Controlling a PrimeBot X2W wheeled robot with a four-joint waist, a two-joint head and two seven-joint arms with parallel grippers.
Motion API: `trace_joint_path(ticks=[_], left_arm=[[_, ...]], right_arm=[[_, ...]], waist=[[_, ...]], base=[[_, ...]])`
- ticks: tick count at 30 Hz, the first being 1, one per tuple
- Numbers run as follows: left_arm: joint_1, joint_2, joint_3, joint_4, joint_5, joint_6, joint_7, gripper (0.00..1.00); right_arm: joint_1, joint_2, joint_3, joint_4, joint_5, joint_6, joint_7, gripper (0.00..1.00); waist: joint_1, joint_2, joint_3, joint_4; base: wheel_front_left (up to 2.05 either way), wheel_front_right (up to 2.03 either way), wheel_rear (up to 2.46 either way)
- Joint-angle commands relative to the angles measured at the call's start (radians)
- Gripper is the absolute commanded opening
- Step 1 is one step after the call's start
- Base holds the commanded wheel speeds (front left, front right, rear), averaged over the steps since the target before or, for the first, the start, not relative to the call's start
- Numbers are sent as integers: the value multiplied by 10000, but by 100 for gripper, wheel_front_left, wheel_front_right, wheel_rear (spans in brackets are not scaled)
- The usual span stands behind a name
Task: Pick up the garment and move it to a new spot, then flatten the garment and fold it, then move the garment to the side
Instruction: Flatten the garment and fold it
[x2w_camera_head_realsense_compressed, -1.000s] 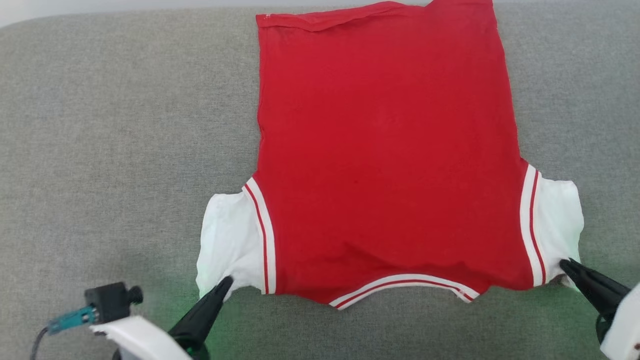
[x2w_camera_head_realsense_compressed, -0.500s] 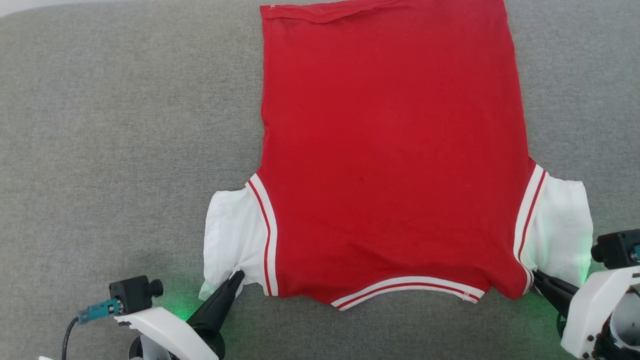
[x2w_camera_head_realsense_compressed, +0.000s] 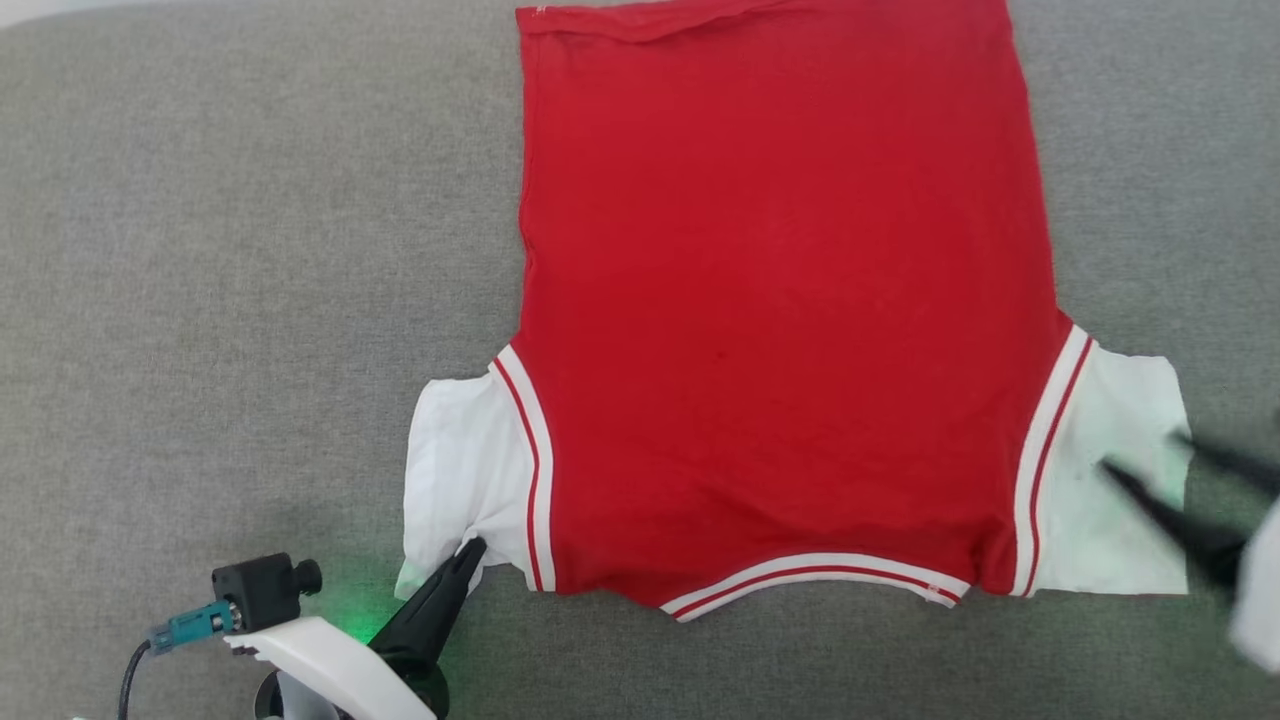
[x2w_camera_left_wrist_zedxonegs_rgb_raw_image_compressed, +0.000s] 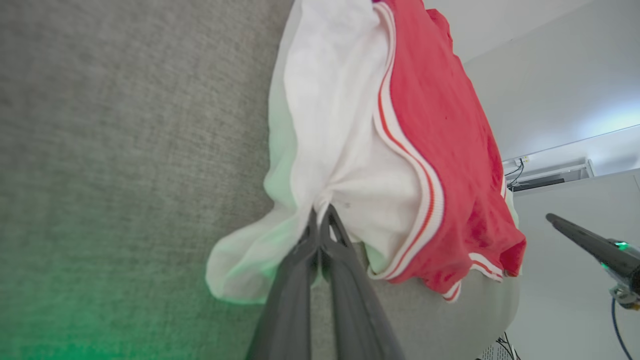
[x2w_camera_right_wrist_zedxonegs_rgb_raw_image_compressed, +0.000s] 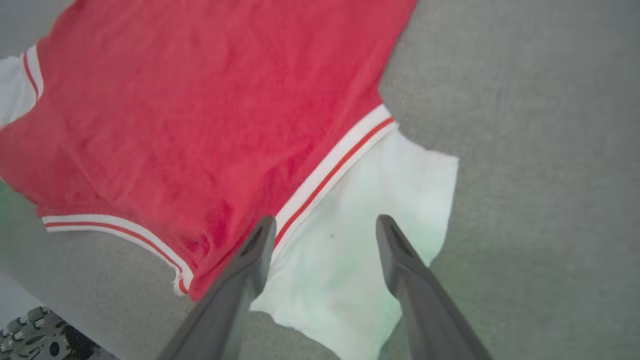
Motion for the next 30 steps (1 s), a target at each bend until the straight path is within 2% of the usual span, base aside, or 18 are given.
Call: trace_joint_path(ticks=[1, 4, 7, 10, 12, 13, 19, 24, 30], left_arm=[[29, -104, -9, 0, 114, 40, -32, 0], [-291, -171, -56, -502, 390, 138, -35, 0], [-640, -212, -77, -794, 749, 272, -22, 0], [-1072, -361, -269, -977, 1121, 430, 192, 0], [-1396, -469, -379, -1130, 1340, 442, 314, 0], [-1396, -469, -379, -1130, 1340, 442, 314, 0], [-2223, -884, -653, -1420, 1867, 295, 555, 0], [-2508, -981, -700, -1684, 2176, 188, 457, 0], [-2487, -947, -767, -2153, 2227, 95, 455, 0]], right_arm=[[-178, -167, -323, -312, 87, 0, 182, 100], [-1312, -656, -1343, -838, 282, 0, 913, 100], [-2996, -751, -1497, -254, 390, 0, 1299, 100], [-5101, -527, -1176, 1171, 211, 0, 1553, 100], [-6485, -612, -766, 2300, -373, 0, 1668, 100], [-6485, -612, -766, 2300, -373, 0, 1668, 100], [-9606, -574, 54, 5739, -1956, 0, 1868, 100], [-11229, -513, 376, 7854, -2664, 0, 1899, 100], [-12122, -506, 604, 9666, -3239, 0, 1892, 100]], waist=[[0, 0, 99, 71], [0, 0, 512, 331], [0, 0, 976, 570], [0, 0, 1442, 973], [0, 0, 1732, 1290], [0, 0, 1732, 1290], [0, 0, 2433, 2347], [0, 0, 2858, 2954], [0, 0, 3022, 3453]], base=[[0, 0, 0], [0, 0, 0], [0, 0, 0], [0, 0, 0], [0, 0, 0], [0, 0, 0], [0, 0, 0], [0, 0, 0], [0, 0, 0]])
